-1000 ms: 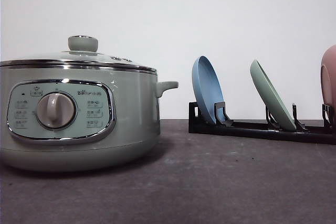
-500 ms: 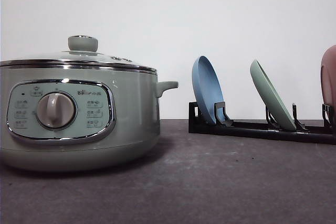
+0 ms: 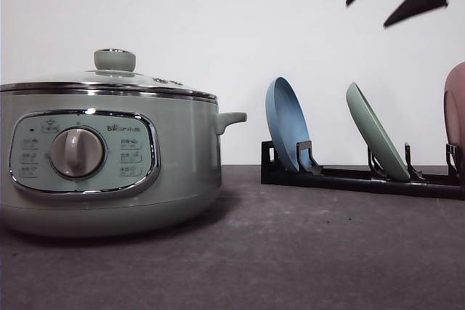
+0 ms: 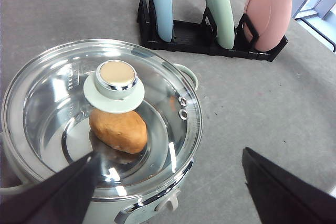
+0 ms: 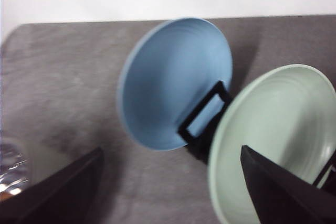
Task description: Transfer potato from steamer to green plate
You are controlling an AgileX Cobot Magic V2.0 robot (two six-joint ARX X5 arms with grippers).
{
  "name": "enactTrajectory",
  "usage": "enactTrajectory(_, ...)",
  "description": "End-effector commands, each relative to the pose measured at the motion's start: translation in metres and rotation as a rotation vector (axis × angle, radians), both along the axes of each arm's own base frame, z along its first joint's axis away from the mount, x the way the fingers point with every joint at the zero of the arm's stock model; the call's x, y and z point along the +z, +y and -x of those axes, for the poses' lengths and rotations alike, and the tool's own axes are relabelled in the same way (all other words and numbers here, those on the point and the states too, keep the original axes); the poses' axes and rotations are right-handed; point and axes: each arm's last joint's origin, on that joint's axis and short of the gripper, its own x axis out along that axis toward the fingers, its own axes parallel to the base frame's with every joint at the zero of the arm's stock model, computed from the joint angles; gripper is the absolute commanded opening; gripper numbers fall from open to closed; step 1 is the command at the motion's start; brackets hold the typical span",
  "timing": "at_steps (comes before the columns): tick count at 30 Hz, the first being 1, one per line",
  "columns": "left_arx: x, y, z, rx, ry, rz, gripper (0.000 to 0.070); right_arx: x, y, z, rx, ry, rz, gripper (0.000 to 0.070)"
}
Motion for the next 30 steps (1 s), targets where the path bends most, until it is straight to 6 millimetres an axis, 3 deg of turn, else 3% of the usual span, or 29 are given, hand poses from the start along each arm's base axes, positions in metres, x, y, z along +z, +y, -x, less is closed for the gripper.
enactTrajectory(1,0.006,0.0,0.0,-0.01,-0.029,-0.006,0.0554,-0.005,0.002,-0.013,-0.018,0.0,0.004,0.0527)
enactTrajectory(14,0.006,0.0,0.0,-0.009,-0.028,-0.006,0.0554,-0.073,0.009,-0.061,-0.032,0.131,0.028,0.052)
enactTrajectory(21,0.006,0.0,0.0,-0.009,-0.026,-0.006,0.0554,-0.09,0.013,-0.069,-0.028,0.167,0.033,0.0341)
enactTrajectory(27,0.006,0.0,0.0,-0.009,-0.027,-0.006,0.0554,-0.09,0.014,-0.069,-0.025,0.168,0.032,0.0149)
enactTrajectory(30,0.006,0.0,0.0,-0.009,-0.027,-0.006,0.0554,-0.09,0.014,-0.069,-0.025,0.171,0.026,0.0091)
